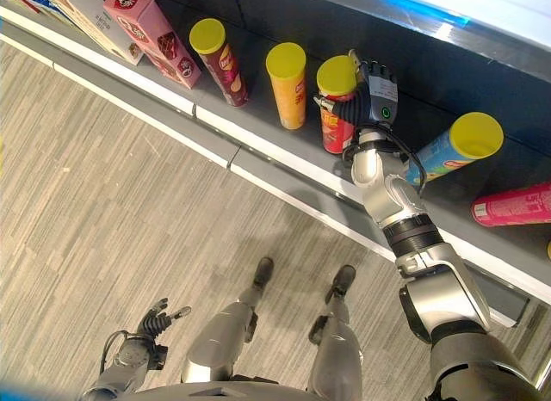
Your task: Put the goods on the table back onto the shelves and tidy them up.
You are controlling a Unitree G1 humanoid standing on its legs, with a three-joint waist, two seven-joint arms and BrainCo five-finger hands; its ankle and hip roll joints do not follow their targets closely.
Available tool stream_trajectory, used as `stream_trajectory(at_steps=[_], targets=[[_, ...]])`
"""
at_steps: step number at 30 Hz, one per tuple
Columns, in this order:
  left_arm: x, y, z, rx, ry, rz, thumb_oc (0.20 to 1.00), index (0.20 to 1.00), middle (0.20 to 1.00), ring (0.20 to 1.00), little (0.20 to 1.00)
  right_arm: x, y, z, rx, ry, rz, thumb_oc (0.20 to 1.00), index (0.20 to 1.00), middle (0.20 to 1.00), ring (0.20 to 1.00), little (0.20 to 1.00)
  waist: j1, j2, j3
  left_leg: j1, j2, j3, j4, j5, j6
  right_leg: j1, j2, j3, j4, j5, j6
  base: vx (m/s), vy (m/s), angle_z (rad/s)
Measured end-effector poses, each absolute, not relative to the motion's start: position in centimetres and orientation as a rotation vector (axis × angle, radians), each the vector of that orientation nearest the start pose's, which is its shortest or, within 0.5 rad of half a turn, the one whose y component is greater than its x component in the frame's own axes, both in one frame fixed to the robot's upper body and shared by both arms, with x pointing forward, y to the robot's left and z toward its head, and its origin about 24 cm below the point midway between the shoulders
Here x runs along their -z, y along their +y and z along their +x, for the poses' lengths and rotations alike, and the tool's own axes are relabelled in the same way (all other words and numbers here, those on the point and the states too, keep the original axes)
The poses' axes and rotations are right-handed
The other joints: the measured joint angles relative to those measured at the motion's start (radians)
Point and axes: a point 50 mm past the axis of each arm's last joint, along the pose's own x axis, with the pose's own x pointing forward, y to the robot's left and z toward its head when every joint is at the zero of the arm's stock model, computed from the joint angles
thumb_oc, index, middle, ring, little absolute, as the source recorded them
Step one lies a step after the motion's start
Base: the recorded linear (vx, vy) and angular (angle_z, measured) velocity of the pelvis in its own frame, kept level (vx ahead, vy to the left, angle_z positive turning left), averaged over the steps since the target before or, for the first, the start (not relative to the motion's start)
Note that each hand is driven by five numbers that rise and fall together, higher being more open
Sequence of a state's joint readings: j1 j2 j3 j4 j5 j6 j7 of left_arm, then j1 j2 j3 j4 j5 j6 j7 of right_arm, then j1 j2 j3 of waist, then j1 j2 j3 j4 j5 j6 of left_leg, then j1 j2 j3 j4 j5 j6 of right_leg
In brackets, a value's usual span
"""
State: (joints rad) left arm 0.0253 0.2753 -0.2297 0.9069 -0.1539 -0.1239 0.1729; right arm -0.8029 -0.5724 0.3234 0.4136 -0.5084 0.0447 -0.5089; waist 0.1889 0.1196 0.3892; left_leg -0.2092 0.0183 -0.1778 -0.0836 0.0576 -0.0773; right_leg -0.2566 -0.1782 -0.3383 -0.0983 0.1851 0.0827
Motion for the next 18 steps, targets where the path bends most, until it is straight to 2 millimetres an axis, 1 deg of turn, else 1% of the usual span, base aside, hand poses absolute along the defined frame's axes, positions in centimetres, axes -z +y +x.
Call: stream_trajectory(at_steps=[12, 15, 18], targets=[[12.75, 22.45, 15.08, -0.139, 0.817, 0.284, 1.0, 1.0, 1.0, 1.0, 1.0, -21.22, -19.2, 36.8, 0.408, -0.589, -1.096, 0.2, 0.2, 0.2, 0.2, 0.2, -0.017, 0.001, 0.0, -0.004, 0.0, 0.002, 0.0, 0.0, 0.0, -0.005, 0.0, 0.002, 0.0, 0.0, 0.0, 0.0, 0.0, 0.0], [12.76, 22.46, 15.06, -0.139, 0.818, 0.284, 1.0, 1.0, 1.0, 1.0, 1.0, -21.15, -19.26, 36.83, 0.408, -0.585, -1.098, 0.2, 0.2, 0.2, 0.2, 0.2, -0.021, 0.005, -0.003, -0.007, 0.0, 0.002, 0.0, 0.0, 0.0, -0.009, 0.0, 0.002, 0.0, 0.001, 0.0, 0.0, 0.0, 0.0], [12.77, 22.47, 15.05, -0.14, 0.819, 0.284, 1.0, 1.0, 1.0, 1.0, 1.0, -21.07, -19.16, 36.84, 0.403, -0.585, -1.1, 0.2, 0.2, 0.2, 0.2, 0.2, -0.021, 0.018, -0.011, -0.015, 0.0, 0.003, 0.0, 0.001, 0.001, -0.015, 0.0, 0.003, 0.0, 0.002, -0.001, 0.0, 0.0, 0.0]])
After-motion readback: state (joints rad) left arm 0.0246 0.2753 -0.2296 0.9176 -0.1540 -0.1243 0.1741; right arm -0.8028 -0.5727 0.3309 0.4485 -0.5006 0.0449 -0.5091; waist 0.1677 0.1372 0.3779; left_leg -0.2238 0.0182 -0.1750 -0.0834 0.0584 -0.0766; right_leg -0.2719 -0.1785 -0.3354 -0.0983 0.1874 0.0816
